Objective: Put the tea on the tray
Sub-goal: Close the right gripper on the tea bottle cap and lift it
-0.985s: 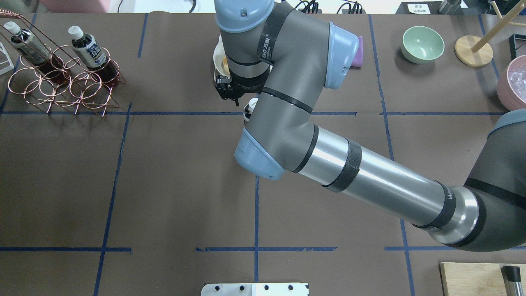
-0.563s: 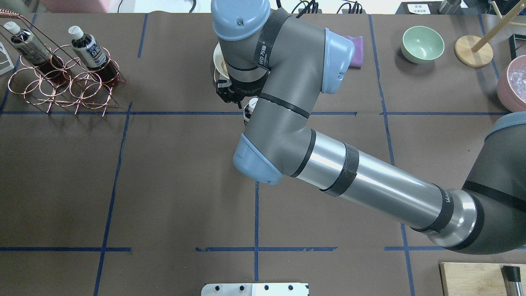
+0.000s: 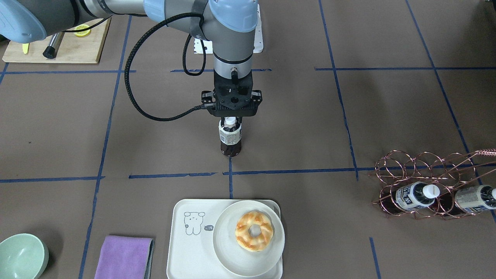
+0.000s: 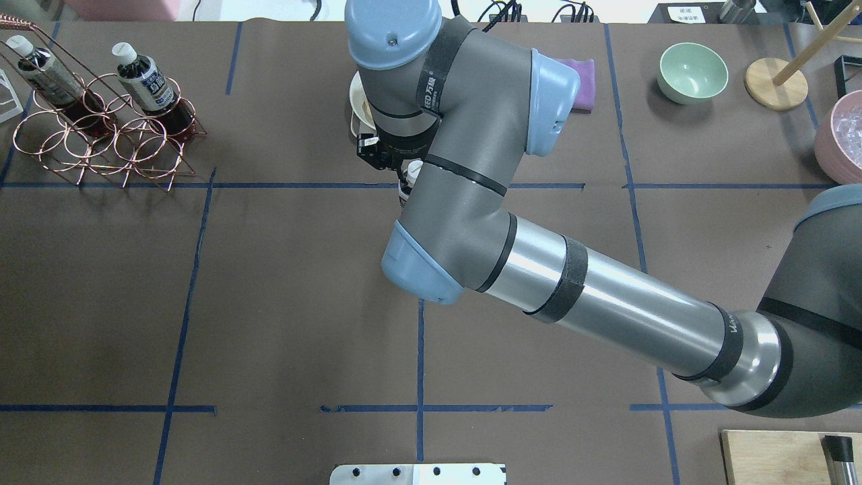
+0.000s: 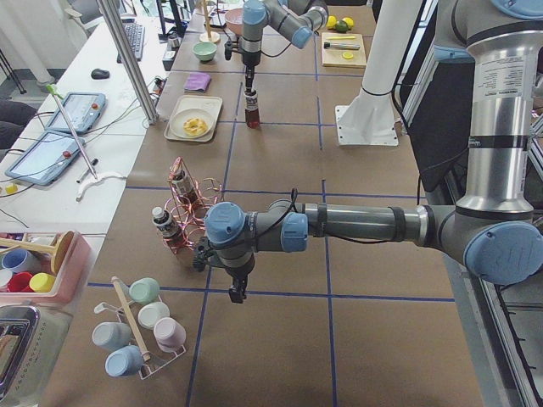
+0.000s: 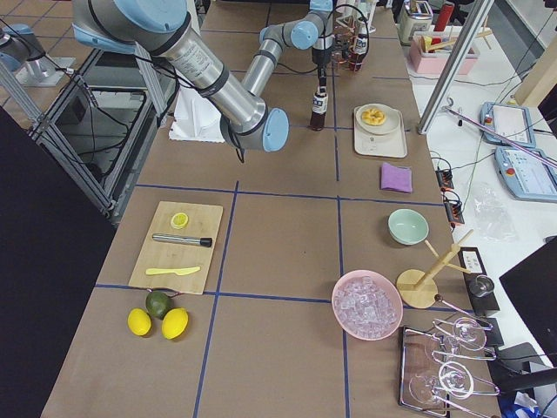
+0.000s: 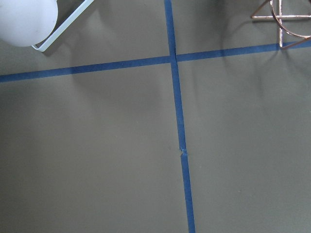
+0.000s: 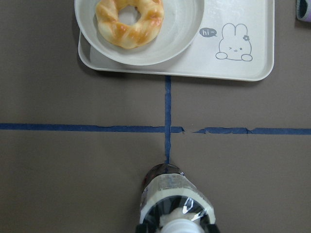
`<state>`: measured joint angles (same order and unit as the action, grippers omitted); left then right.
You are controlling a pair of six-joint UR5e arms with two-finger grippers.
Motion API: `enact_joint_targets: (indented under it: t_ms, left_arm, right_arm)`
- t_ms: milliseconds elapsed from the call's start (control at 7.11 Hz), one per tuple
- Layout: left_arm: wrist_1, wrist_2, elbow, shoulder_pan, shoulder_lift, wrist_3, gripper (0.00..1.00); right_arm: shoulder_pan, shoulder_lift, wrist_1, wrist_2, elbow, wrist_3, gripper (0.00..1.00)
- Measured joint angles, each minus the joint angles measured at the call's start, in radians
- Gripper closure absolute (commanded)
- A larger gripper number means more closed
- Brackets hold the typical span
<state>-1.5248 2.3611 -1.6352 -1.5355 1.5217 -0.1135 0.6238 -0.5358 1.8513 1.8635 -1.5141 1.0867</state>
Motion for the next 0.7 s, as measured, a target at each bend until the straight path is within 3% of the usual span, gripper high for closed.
enact_joint_targets:
  t_ms: [141,704]
  left_arm:
    - [0.000,0.000,0.000,0.000,0.000,0.000,0.00]
    - [0.000,0.001,-0.001,0.000,0.000,0.000,0.00]
  right_arm:
    - [0.001,-0.002,0.000,-0.001,0.000,-0.001,0.98]
    - [0.062,0.021,0.003,0.006,-0.011,-0.005,1.00]
